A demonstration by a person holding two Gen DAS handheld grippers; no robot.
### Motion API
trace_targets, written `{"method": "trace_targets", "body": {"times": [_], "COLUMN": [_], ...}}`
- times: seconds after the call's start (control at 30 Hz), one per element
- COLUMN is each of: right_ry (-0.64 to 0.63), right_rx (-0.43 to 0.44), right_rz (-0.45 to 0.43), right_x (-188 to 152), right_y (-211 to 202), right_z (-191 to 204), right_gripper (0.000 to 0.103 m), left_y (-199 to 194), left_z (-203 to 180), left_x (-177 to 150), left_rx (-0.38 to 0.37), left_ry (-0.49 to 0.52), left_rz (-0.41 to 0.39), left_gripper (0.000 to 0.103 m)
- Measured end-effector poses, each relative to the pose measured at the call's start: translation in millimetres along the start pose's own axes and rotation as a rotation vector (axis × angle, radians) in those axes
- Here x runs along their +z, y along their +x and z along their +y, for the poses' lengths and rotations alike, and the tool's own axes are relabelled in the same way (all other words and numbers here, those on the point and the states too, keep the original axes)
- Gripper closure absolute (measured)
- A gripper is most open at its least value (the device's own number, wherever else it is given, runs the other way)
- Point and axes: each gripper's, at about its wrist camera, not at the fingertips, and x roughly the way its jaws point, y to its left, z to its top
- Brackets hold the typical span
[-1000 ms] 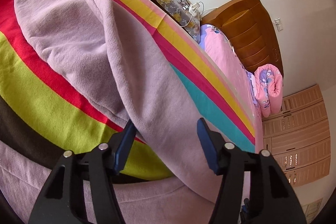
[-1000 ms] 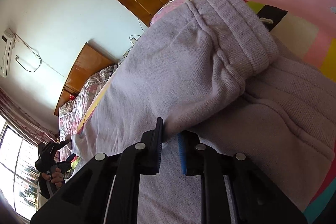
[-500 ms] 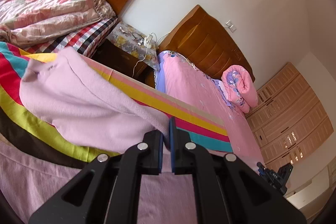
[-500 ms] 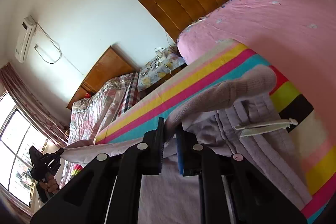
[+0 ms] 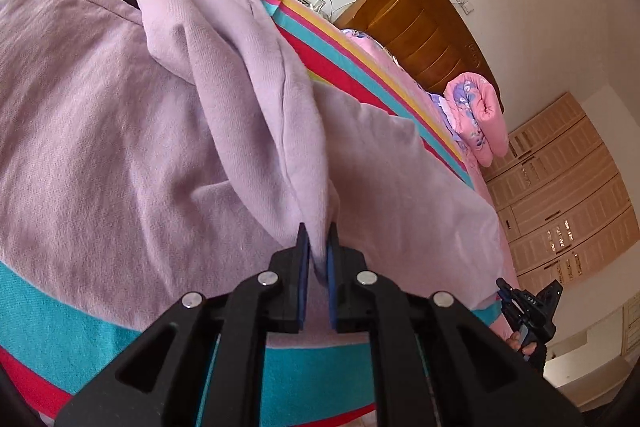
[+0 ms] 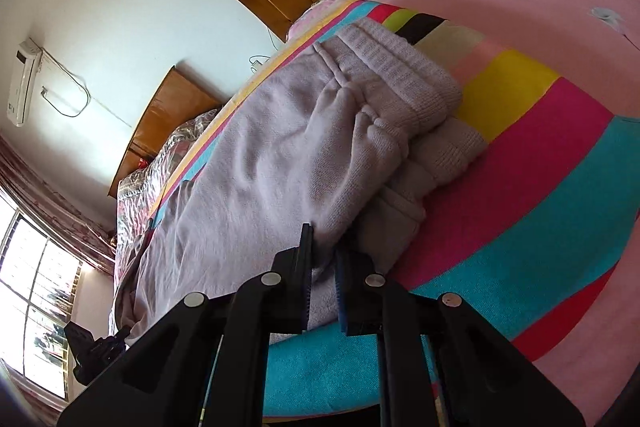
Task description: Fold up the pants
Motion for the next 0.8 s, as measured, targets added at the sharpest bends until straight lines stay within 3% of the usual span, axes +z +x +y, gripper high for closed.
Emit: {"method": "trace_targets", "body": {"times": [0.03, 0.1, 0.3, 0.37, 0.43, 0.47, 0.5, 0.57, 0.73, 0.8], "right_ry": [-0.002, 0.011, 0.054, 0.037, 0.02, 0.005, -0.01, -0.032, -0.169, -0.196], "right_rx": [-0.004, -0.009, 0.021, 0.029, 0.036, 0.023, 0.011, -0.017, -0.029, -0.043], "right_rz": [0.0, 0.005, 0.002, 0.02, 0.024, 0.018, 0.013, -0.011, -0.115, -0.113], "right_x": [0.5, -0.5, -9.1, -12.8, -14.9, -15.0, -14.5, -12.2, -5.4, -7.7], "right_y": [0.0, 1.5, 0.3, 0.0, 1.2, 2.0, 3.4, -0.4, -33.4, -38.8], "right_z": [0.8, -2.5, -5.0, -1.2, 3.2, 5.7, 8.1, 12.8, 51.1, 56.9], "right_gripper": [0.09, 0.087, 0.083, 0.077, 0.071, 0.072, 0.072, 0.091, 0.094, 0.094], "left_y": [-0.9, -1.8, 10.4, 12.0, 14.2, 16.2, 17.9, 15.2, -20.9, -28.2], "left_z": [-2.0, -4.2, -3.8, -9.0, -12.3, -14.4, -16.0, -24.3, -54.1, -51.2], "left_x": [1.4, 3.7, 8.0, 8.2, 8.2, 7.4, 7.8, 11.5, 27.1, 26.0], "left_rx": [0.012, 0.03, 0.022, 0.026, 0.037, 0.048, 0.052, 0.06, 0.064, 0.082], "left_ry": [0.007, -0.006, -0.028, -0.018, -0.002, 0.012, 0.022, 0.058, 0.151, 0.165], "left_rz": [-0.007, -0.015, 0.018, 0.019, 0.029, 0.043, 0.052, 0.038, -0.07, -0.061], "left_gripper": [0.087, 0.059, 0.058, 0.058, 0.067, 0.088, 0.097, 0.098, 0.098, 0.098]}}
